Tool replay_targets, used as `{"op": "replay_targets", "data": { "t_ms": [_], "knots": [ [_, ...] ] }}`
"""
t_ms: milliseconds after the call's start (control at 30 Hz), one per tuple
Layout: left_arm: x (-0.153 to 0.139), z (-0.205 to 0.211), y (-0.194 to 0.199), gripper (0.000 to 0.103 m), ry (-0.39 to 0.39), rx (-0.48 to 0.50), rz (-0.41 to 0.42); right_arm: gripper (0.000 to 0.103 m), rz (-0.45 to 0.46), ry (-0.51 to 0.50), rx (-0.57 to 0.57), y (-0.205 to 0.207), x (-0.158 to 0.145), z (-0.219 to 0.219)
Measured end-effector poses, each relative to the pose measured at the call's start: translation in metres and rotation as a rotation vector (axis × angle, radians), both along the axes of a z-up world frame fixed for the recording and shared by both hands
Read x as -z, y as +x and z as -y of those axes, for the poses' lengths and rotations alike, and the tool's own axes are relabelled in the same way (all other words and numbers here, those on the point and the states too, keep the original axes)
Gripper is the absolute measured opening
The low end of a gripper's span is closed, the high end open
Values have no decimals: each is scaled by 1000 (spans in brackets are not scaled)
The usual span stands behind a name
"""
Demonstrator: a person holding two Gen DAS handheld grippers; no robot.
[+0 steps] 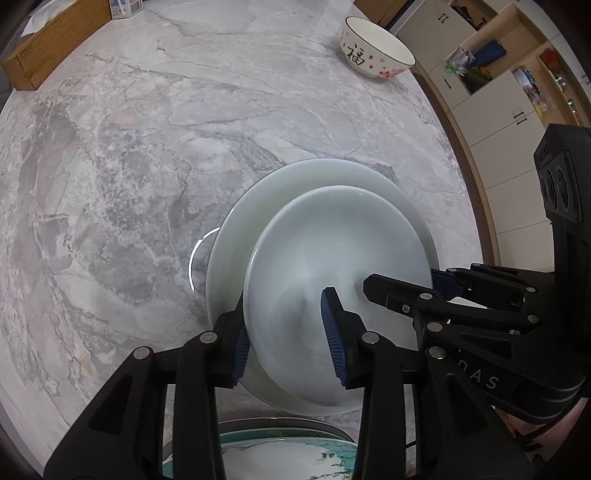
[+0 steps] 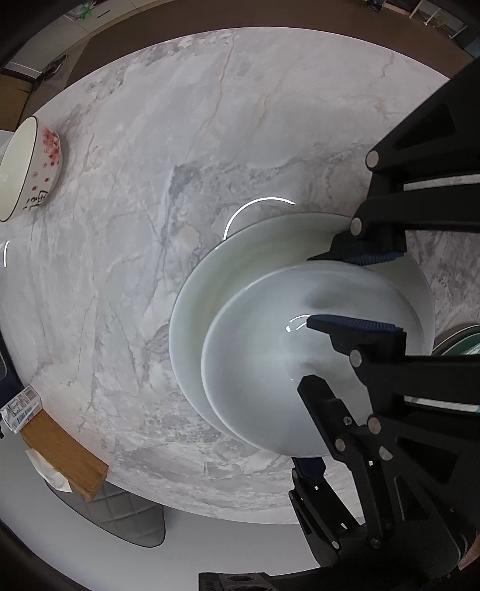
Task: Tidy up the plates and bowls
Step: 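Lower the smaller bowl into the large white bowl and open the left tool, then reach the left tool to the pink-flowered white bowl and close on its rim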
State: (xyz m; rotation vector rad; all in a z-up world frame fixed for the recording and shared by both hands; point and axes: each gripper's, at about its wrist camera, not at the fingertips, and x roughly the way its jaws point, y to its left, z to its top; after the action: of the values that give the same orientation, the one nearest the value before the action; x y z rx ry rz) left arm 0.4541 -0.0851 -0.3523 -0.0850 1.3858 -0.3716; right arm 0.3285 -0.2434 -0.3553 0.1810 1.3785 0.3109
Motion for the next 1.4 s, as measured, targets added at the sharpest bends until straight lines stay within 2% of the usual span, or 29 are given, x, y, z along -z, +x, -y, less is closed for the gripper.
{"op": "replay_targets", "data": {
  "t_ms": [133,200,233,300,367,400,467,500,533,567,600,733,800,867,967,1033,1100,1267,1400],
  "knots": [
    [-9,-6,1,48,-10,-20,23,31,23,6,14,-1,-8,6],
    [-11,-13,2,49,-41,-29,5,35,31,10,17,-1,-11,8],
    [-13,-14,2,50,-43,-31,3,41,34,9,16,-2,-12,9],
    [-19,-16,-1,53,-46,-33,8,44,43,10,19,-4,-16,11],
    [-29,-17,-5,70,-59,-35,11,47,51,36,25,-7,-21,18],
    [-35,-18,-6,73,-72,-37,14,51,56,52,32,-9,-25,22],
    [-47,-24,-6,76,-108,-41,17,71,70,100,48,-12,-32,29],
    [-51,-26,-4,79,-140,-46,6,87,86,114,64,-13,-38,37],
    [-55,-29,1,91,-171,-51,-13,97,103,126,75,-12,-42,42],
    [-59,-31,7,103,-184,-52,-28,100,121,153,86,-11,-47,49],
    [-63,-33,14,103,-182,-50,-23,103,134,188,104,-9,-53,60],
    [-85,-32,50,103,-135,-19,122,103,189,249,156,13,-74,98],
    [-95,-28,74,103,-112,-14,189,103,231,240,187,32,-81,119],
    [-98,-17,107,103,-104,-5,177,103,254,232,212,57,-82,138],
    [-91,9,162,103,-77,-3,119,103,211,202,261,98,-75,164],
    [-87,35,196,103,-34,14,139,99,163,204,319,129,-65,183],
    [-86,60,224,102,-22,37,168,92,164,220,346,153,-59,197],
    [-60,103,281,102,14,45,154,90,128,212,380,208,-43,210],
    [-34,124,309,102,10,50,133,90,88,215,367,239,-27,207]
  ]
}}
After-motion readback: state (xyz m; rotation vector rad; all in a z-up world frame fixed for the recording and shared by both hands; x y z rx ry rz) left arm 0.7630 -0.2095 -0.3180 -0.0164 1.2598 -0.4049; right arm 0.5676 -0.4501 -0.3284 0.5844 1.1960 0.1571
